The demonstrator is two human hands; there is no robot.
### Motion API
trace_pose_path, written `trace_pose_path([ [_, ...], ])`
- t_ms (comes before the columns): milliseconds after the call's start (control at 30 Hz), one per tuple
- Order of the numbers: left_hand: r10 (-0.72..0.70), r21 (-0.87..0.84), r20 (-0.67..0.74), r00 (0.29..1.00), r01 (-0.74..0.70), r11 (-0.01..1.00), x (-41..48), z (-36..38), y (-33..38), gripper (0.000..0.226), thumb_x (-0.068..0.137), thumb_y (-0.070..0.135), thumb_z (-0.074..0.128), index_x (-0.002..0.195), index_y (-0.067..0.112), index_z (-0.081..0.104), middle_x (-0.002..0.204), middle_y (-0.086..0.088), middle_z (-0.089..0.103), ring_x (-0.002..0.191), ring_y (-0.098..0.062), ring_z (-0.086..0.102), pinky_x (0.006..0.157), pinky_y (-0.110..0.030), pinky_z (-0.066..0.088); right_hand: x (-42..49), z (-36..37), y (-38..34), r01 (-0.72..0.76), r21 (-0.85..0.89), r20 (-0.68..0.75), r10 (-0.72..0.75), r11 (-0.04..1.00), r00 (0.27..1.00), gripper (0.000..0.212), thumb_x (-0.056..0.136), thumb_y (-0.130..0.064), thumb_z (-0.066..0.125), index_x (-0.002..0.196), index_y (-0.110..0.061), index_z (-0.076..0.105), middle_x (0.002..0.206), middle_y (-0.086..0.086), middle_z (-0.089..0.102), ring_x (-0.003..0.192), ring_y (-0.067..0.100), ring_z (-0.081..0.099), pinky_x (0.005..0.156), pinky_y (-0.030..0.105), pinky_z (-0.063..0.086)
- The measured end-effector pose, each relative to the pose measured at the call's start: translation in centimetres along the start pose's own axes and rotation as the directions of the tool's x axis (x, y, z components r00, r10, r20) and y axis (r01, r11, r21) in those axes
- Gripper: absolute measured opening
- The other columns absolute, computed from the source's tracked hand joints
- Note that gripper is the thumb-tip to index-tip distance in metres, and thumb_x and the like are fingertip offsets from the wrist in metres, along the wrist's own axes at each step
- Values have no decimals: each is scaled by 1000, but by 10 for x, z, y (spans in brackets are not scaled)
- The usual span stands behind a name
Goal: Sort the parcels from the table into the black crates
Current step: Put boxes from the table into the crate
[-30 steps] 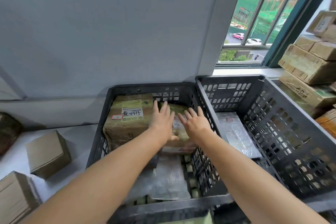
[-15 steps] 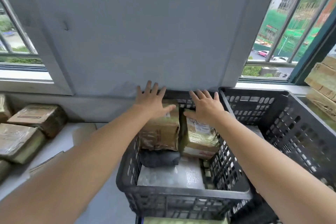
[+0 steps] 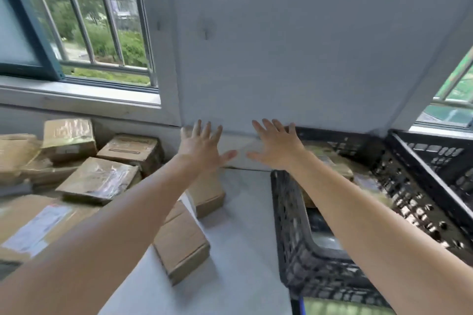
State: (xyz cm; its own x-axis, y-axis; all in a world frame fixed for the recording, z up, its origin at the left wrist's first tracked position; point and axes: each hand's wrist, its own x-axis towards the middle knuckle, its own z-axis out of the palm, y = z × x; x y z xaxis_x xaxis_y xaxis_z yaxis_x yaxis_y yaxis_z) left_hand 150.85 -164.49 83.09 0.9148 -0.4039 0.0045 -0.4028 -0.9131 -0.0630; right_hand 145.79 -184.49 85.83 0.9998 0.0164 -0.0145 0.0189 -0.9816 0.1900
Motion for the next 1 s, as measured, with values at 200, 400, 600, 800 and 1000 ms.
trace_pose_path([
  [200, 6, -45, 122, 992, -1, 999, -38, 64, -87, 94, 87, 83, 17, 158, 26, -5, 167, -6, -5, 152, -30, -10, 118, -59, 5, 10, 40, -113, 25, 63, 108, -32, 998, 994, 92, 91, -72, 39, 159, -22, 1, 166, 6, 6, 152, 27, 7, 119, 57, 11],
  [400, 54, -173, 298, 953, -2, 985, -82, 159, -123, 98, 85, 83, 32, 158, 28, -2, 166, -4, -1, 152, -27, -6, 119, -54, 13, -14, 114, -183, -21, 222, 347, -59, 975, 936, 99, 85, -80, 41, 157, -32, -8, 166, 5, -4, 152, 26, -1, 118, 61, 8],
  [600, 172, -369, 377, 910, -23, 929, -108, 213, -136, 113, 73, 75, 64, 157, 23, 9, 157, -6, 12, 143, -27, 14, 110, -45, 35, -55, 176, -228, -127, 295, 505, -41, 947, 862, 121, 68, -86, 57, 155, -38, -13, 165, 10, -10, 151, 35, 0, 112, 67, 17],
  [800, 203, -306, 319, 926, -102, 946, -118, 234, -160, 118, 62, 60, 84, 156, 31, 18, 154, -8, 22, 131, -34, 29, 100, -43, 44, -66, 199, -243, -142, 286, 525, -31, 948, 851, 124, 66, -81, 64, 153, -41, -16, 162, 7, -24, 150, 39, -7, 109, 70, 19],
  [1000, 39, -471, 229, 973, 76, 879, -128, 236, -159, 77, 78, 46, 79, 145, 28, 44, 125, -7, 58, 115, -29, 41, 91, -35, 41, -60, 190, -220, -70, 548, 407, -193, 833, 893, 106, 72, -60, 74, 155, -35, 13, 163, 4, -6, 147, 32, 6, 116, 47, 25],
])
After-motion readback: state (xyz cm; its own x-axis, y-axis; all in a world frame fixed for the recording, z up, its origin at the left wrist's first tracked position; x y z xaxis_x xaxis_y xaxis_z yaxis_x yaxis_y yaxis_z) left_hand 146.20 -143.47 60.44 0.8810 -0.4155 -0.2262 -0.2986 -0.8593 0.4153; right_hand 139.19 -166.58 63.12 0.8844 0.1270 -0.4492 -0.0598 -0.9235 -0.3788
